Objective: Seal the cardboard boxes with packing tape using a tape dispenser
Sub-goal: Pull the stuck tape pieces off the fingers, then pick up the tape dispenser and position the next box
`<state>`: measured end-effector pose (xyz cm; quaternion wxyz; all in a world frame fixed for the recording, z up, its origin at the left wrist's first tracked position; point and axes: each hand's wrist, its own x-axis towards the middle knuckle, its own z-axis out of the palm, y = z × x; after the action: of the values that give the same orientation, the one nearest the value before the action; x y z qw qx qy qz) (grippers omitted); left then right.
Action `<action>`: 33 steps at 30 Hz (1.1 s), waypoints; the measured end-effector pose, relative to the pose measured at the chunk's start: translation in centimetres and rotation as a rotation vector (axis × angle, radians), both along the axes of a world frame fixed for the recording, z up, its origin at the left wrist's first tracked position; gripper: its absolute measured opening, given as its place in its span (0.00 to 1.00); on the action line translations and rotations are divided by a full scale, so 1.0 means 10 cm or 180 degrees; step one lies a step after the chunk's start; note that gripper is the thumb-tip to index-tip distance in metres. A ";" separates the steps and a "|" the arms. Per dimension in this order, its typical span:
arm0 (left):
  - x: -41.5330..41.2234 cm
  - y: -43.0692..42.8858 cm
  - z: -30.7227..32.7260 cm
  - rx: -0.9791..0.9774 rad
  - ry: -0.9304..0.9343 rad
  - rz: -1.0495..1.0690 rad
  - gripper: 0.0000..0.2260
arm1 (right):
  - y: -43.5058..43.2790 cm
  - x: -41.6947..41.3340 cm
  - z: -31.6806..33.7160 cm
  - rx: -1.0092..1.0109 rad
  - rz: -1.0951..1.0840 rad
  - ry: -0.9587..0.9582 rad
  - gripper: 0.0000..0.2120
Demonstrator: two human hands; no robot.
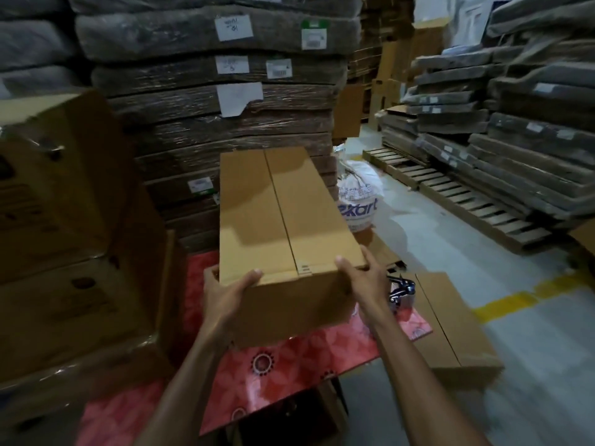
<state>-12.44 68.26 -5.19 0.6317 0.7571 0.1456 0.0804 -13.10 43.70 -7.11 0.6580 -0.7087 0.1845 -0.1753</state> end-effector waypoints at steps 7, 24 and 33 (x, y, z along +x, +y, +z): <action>-0.28 0.00 -0.61 -0.0174 0.0533 -0.0108 0.33 | -0.08 -0.18 -0.50 -0.0162 0.0191 0.0689 0.37; 0.53 0.08 -0.74 0.0566 0.0358 -0.0699 0.41 | -1.07 0.61 -1.90 -0.0942 -0.0078 0.2481 0.18; 0.46 -0.19 -0.79 0.0366 0.0143 -0.0749 0.45 | -1.25 0.99 -1.86 0.0656 -0.0099 0.2347 0.19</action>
<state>-7.86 66.32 -13.08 0.5889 0.8056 0.0651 -0.0030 -3.22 31.23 -25.68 0.6126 -0.6514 0.4361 0.1009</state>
